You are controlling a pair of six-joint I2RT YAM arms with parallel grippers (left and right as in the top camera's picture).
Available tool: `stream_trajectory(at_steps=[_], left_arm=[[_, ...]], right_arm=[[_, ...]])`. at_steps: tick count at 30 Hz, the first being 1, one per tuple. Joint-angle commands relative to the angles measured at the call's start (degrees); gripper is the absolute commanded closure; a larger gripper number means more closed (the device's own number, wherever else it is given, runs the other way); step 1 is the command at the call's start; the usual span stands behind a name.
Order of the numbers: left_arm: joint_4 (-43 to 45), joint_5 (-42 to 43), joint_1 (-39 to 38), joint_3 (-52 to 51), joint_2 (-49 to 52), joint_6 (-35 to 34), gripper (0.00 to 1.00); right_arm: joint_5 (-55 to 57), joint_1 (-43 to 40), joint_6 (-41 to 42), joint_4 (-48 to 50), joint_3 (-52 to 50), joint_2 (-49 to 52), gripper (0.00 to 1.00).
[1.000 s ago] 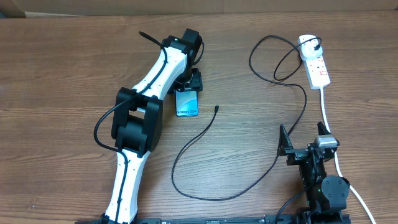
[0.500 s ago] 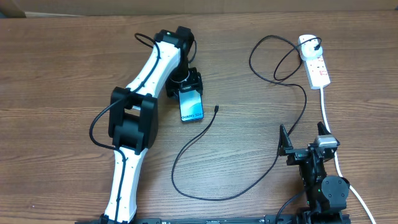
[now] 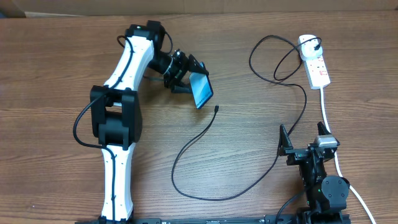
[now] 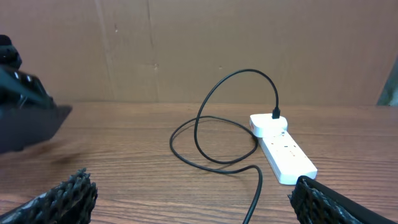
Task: Plug charger to phone and switch on socket
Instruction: 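Lift the smartphone upright with the left gripper, screen facing right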
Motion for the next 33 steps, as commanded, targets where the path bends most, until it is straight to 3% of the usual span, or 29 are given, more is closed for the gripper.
stream_trajectory(at_steps=[1, 7, 13, 33], left_arm=[[-0.1, 21.7, 1.2, 1.6, 0.4, -0.2, 0.3], [-0.2, 32.4, 2.5, 1.6, 0.4, -0.5, 0.3], [-0.3, 32.4, 4.4, 1.6, 0.4, -4.3, 0.29], [-4.9, 32.4, 6.3, 1.6, 0.4, -3.1, 0.3]], right_arm=[[0.5, 0.3, -0.2, 0.3, -0.6, -0.6, 0.0], [0.5, 0.3, -0.2, 0.3, -0.6, -0.6, 0.0], [0.5, 0.3, -0.2, 0.3, -0.6, -0.6, 0.0], [0.5, 0.3, -0.2, 0.3, -0.6, -0.6, 0.0]])
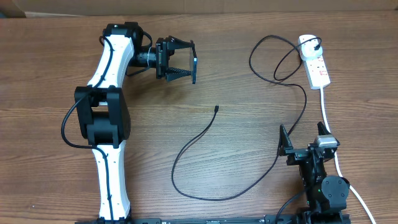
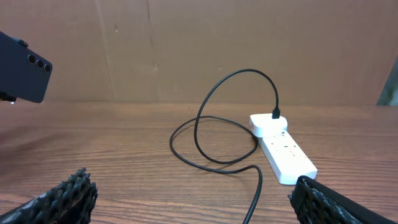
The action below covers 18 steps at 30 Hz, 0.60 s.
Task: Plug charger to phone and switch on socket
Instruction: 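Lift the smartphone upright with the left gripper, screen facing right, then move the right gripper toward the raised smartphone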
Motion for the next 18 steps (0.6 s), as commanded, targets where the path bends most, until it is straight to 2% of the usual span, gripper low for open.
stream_trajectory(at_steps=[1, 12, 18], left_arm=[[-0.2, 3.6, -0.2, 1.6, 0.4, 0.7, 0.3], [-1.2, 3.6, -0.5, 1.6, 0.4, 5.0, 0.3], [-1.2, 3.6, -0.5, 1.6, 0.4, 5.0, 0.3]], right_arm=[[0.5, 0.3, -0.3, 0.3, -0.6, -0.6, 0.0], [-0.2, 0.3, 0.3, 2.5, -0.6, -0.6, 0.0], [-29.7, 0.3, 20.2, 15.8, -0.6, -0.6, 0.0]])
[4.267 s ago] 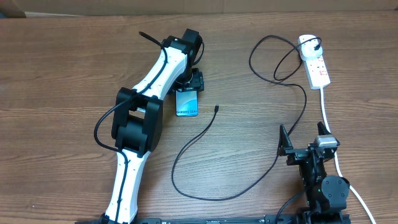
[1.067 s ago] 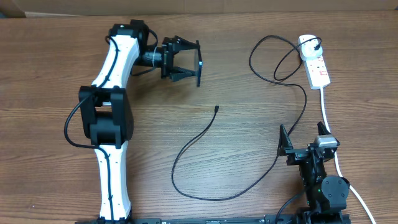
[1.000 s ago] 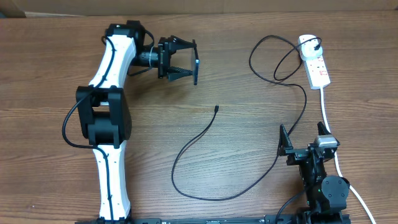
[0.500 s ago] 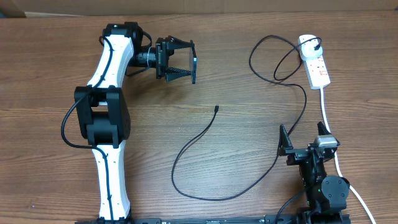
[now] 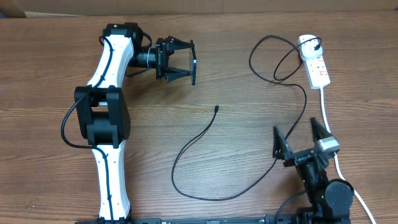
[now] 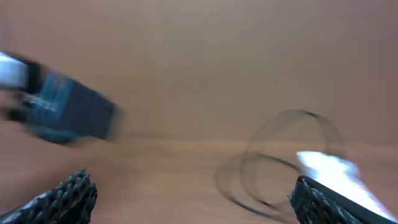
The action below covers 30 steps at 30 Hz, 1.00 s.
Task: Plug charger to phone and switch on socket
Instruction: 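Move the right gripper toward the raised smartphone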
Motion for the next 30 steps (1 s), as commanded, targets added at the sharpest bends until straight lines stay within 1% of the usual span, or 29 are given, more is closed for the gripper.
stream_trajectory(at_steps=[1, 3, 5, 8, 10, 13, 14, 15, 19, 21, 22, 23, 24, 25, 26, 27, 28, 30], left_arm=[[-0.2, 3.5, -0.4, 1.6, 0.4, 1.4, 0.3], [-0.2, 3.5, -0.7, 1.6, 0.4, 1.6, 0.3], [-0.2, 3.5, -1.1, 1.6, 0.4, 1.5, 0.3], [-0.2, 3.5, -1.6, 1.6, 0.4, 1.5, 0.29], [-0.2, 3.5, -1.9, 1.6, 0.4, 1.5, 0.29], [-0.2, 3.5, -2.2, 1.6, 0.4, 1.5, 0.3], [-0.2, 3.4, -2.3, 1.6, 0.4, 1.5, 0.3], [-0.2, 3.4, -2.4, 1.6, 0.4, 1.5, 0.3], [-0.2, 3.4, -3.0, 1.6, 0.4, 1.5, 0.3], [-0.2, 3.2, -3.3, 1.6, 0.4, 1.5, 0.3], [-0.2, 2.8, -3.5, 1.6, 0.4, 1.5, 0.3], [-0.2, 2.4, -3.7, 1.6, 0.4, 1.5, 0.3], [-0.2, 1.9, -3.8, 1.6, 0.4, 1.5, 0.3], [-0.2, 1.4, -3.8, 1.6, 0.4, 1.5, 0.3], [-0.2, 0.8, -3.8, 1.6, 0.4, 1.5, 0.3], [-0.2, 0.4, -3.8, 1.6, 0.4, 1.5, 0.3], [-0.2, -0.1, -3.8, 1.6, 0.4, 1.5, 0.29], [-0.1, -0.7, -3.8, 1.6, 0.4, 1.5, 0.28]], right_arm=[[-18.7, 0.3, 14.2, 7.3, -0.6, -0.6, 0.0], [-21.1, 0.3, 18.1, 13.6, -0.6, -0.6, 0.0], [-22.3, 0.3, 20.2, 16.8, -0.4, -0.6, 0.0], [-22.6, 0.3, 21.1, 15.2, 1.9, -0.3, 0.0], [-22.8, 0.3, 20.0, 9.9, 5.3, 0.9, 0.0], [-23.2, 0.3, 13.9, -1.4, 13.5, 6.3, 0.0], [-23.2, 0.3, 10.6, -7.6, 19.6, 11.7, 0.0], [-23.2, 0.3, 9.6, -11.1, 23.6, 15.5, 0.0], [-23.9, 0.4, 9.2, -26.1, 38.7, 30.9, 0.0], [-27.7, 0.5, 9.2, -31.0, 44.2, 37.6, 0.0], [-31.7, 0.5, 9.3, -32.2, 46.5, 41.0, 0.0], [-36.3, 0.4, 9.8, -32.5, 47.8, 43.6, 0.0], [-43.4, 0.4, 11.5, -32.5, 48.9, 46.9, 0.0], [-47.4, 0.4, 12.6, -32.1, 49.2, 48.7, 0.0], [-53.2, 0.6, 15.0, -28.9, 49.2, 51.5, 0.0], [-56.7, 0.9, 15.8, -25.8, 49.2, 53.9, 0.0], [-58.9, 1.2, 15.8, -23.5, 49.2, 55.9, 0.0], [-59.0, 2.8, 15.7, -21.4, 49.2, 58.9, 0.07]])
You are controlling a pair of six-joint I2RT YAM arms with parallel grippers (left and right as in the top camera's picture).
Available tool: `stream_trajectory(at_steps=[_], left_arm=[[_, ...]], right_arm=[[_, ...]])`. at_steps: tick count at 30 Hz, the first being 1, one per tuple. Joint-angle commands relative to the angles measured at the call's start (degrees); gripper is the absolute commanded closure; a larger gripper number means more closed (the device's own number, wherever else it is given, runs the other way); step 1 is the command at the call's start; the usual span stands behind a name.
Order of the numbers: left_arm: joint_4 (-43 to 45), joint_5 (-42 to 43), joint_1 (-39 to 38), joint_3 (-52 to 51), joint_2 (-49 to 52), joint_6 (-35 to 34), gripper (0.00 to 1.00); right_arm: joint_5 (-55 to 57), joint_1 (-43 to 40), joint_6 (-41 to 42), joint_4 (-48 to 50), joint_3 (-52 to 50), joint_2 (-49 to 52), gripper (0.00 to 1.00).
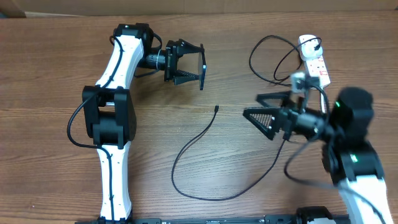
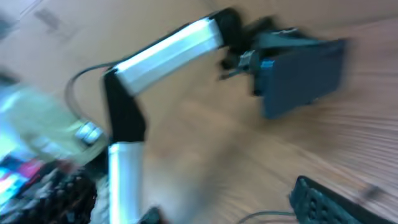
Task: Plug charger to phone and switch on socket
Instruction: 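Move the right gripper toward the raised smartphone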
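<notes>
My left gripper [image 1: 194, 64] is shut on the dark blue phone [image 1: 203, 65], held on edge above the far middle of the table. The phone [image 2: 303, 77] also shows, blurred, in the right wrist view, gripped by the white left arm. The black charger cable's free plug [image 1: 216, 109] lies on the wood below the phone. The cable [image 1: 205, 198] loops forward, then runs right and back to the white power strip [image 1: 315, 64]. My right gripper [image 1: 251, 104] is open and empty, pointing left, a short way right of the plug. Its fingertips [image 2: 329, 200] frame the blurred wrist view.
The wooden table [image 1: 56, 143] runs to a cardboard wall at the back. The cable's far loops [image 1: 273, 59] lie just left of the power strip. The strip's white lead [image 1: 324, 106] passes under my right arm.
My right arm has left its place at the front right and now reaches over mid-table, its open gripper pointing left near the cable plug. My left gripper and the phone sit slightly further right.
At first my left gripper held the phone tilted, close above the cable plug, with my right arm at the front right. Then the phone was further back and on edge. After that my right gripper had tilted in place, and now it is out over mid-table.
</notes>
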Motion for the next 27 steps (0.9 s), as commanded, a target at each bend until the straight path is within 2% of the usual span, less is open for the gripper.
stream_trajectory(at_steps=[1, 4, 7, 9, 12, 14, 21, 27], left_arm=[[-0.1, 0.2, -0.4, 1.6, 0.3, 1.3, 0.28], [-0.2, -2.0, -0.5, 1.6, 0.3, 1.3, 0.28], [-0.1, -4.4, -0.5, 1.6, 0.3, 1.2, 0.28], [-0.1, -5.4, -0.7, 1.6, 0.3, 1.2, 0.28], [-0.1, -7.9, -1.5, 1.6, 0.3, 1.0, 0.28], [0.1, -10.2, -2.3, 1.6, 0.3, 1.0, 0.28], [3.7, -16.6, -5.3, 1.6, 0.3, 0.9, 0.29], [7.4, -20.3, -7.4, 1.6, 0.3, -4.9, 0.28]], right_arm=[[-8.3, 3.5, 1.8, 1.7, 1.2, 5.2, 0.09], [5.9, 8.8, 1.9, -1.2, 1.2, 6.8, 0.09], [29.6, 17.2, 3.2, -5.2, 1.3, 7.0, 0.08], [43.9, 21.8, 8.3, -6.5, 1.3, 7.0, 0.09], [59.1, 27.8, 12.5, -6.6, 1.3, 7.8, 0.11], [65.2, 30.8, 14.9, -6.1, 1.3, 9.2, 0.11], [67.9, 32.7, 19.9, -3.0, 1.3, 16.0, 0.11], [68.1, 32.7, 19.9, 1.4, 1.3, 17.8, 0.13]])
